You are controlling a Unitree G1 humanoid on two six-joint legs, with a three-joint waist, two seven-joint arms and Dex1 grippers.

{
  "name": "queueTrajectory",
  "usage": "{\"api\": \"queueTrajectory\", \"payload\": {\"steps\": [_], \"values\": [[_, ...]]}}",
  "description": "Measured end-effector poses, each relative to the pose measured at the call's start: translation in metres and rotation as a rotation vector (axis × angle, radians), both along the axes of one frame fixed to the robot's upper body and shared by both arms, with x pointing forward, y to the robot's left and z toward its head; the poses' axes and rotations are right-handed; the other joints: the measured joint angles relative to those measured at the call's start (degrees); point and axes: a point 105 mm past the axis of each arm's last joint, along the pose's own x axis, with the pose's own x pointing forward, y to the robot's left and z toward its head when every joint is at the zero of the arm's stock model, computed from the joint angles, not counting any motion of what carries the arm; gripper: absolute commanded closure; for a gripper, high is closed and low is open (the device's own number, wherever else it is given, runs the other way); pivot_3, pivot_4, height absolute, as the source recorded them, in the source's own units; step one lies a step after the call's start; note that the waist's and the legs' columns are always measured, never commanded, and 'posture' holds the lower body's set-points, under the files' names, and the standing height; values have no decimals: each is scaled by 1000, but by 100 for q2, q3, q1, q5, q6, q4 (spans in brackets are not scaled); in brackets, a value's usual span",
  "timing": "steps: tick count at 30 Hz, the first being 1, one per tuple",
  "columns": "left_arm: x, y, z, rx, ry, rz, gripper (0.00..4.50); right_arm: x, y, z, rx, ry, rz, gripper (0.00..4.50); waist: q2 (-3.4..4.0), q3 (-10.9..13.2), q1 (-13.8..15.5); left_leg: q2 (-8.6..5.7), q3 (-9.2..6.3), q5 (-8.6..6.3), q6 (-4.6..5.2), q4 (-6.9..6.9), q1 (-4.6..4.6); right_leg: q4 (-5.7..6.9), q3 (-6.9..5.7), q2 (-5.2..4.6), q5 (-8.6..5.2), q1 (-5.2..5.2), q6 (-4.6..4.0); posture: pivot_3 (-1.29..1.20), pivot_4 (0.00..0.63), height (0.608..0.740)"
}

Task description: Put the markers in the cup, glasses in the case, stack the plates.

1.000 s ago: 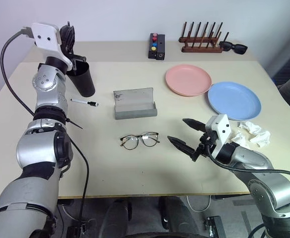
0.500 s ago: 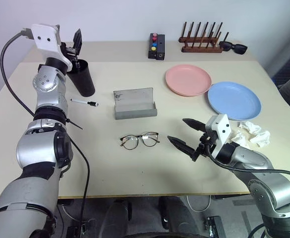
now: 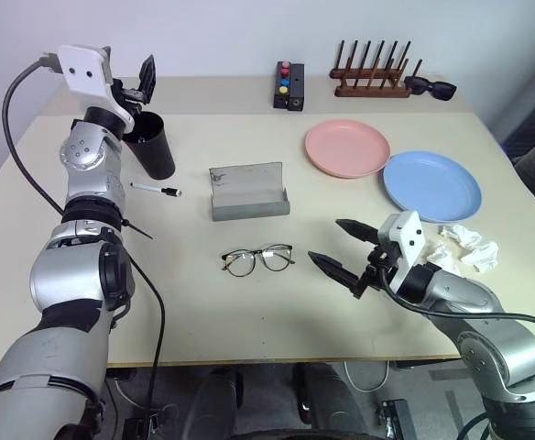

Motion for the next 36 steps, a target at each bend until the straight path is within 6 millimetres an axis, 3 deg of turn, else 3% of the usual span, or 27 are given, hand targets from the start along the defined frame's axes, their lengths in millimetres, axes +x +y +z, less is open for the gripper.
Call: {"api": "queueTrajectory", "payload": {"steps": [2, 5, 11, 14, 20, 27, 36], "values": [[-7, -11, -3, 67, 13, -130, 730, 0, 0, 0, 0, -1, 2, 0, 0, 0, -18, 0, 2, 0, 0, -1, 1, 1, 1, 0, 0, 0, 0, 0, 150, 735], [-21, -26, -19, 182, 77, -305, 51, 0, 0, 0, 0, 0, 2, 0, 1, 0, -32, 2, -1, 0, 0, -1, 2, 4, 1, 1, 0, -1, -1, 0, 150, 735], [-51, -26, -53, 501, 309, -471, 51, 0, 1, 0, 0, 0, 10, 0, 1, 0, -34, 5, -3, 0, 0, 0, 6, 9, 2, 4, -1, 1, -3, 0, 150, 735], [-56, -27, -78, 642, 451, -492, 51, 0, 4, 2, -1, -7, 24, 0, 1, 0, 7, 3, -4, 0, 0, 4, 7, 7, 2, 3, -1, 5, -3, 0, 150, 735], [-42, -18, -120, 804, 665, -400, 51, 1, 7, 2, 3, -7, 40, 0, 0, 0, 7, 2, -6, 0, 0, 6, 3, 5, 1, 5, -1, 3, -2, 0, 150, 735], [-16, -10, -123, 811, 779, -260, 51, 0, 8, 0, 5, -2, 38, 0, -2, 1, 2, -1, -5, 0, 1, 6, -2, 4, 1, 3, -4, 1, 3, 0, 150, 735], [-22, -8, -154, 912, 912, -314, 51, 1, 8, -2, 8, 3, 23, 0, -3, 1, -20, -1, -5, 0, 1, 4, -5, 8, 1, 4, -5, -6, 4, 0, 150, 735]]}}
